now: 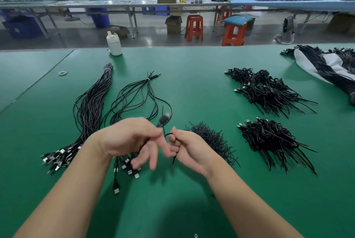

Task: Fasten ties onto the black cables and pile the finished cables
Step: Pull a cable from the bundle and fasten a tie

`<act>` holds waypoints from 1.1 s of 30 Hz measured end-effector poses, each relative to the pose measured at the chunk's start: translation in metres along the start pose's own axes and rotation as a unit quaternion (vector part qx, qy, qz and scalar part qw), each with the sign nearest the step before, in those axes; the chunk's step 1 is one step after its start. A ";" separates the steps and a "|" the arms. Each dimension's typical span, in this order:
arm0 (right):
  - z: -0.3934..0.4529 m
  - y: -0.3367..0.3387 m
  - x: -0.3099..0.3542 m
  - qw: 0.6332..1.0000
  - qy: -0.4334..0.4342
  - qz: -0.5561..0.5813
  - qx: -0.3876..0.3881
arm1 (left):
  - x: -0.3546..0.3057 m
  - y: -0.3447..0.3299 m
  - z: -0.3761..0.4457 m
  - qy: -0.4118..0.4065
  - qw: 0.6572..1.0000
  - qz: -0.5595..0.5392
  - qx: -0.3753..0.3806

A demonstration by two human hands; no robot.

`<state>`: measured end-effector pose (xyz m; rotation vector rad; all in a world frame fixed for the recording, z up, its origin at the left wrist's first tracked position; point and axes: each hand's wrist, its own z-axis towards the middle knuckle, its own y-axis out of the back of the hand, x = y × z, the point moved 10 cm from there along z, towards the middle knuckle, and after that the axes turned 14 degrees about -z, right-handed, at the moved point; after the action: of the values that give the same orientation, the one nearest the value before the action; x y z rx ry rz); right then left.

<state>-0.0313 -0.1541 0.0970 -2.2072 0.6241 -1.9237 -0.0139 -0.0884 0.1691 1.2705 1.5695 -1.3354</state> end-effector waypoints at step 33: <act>-0.017 0.006 -0.021 1.000 -0.015 -0.006 -0.019 | 0.007 0.028 -0.007 -0.153 0.981 -0.064 -0.105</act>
<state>-0.0511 -0.1483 0.0781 -2.2633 0.6498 -1.8975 0.0117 -0.0802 0.1566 0.8056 1.5441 -1.3312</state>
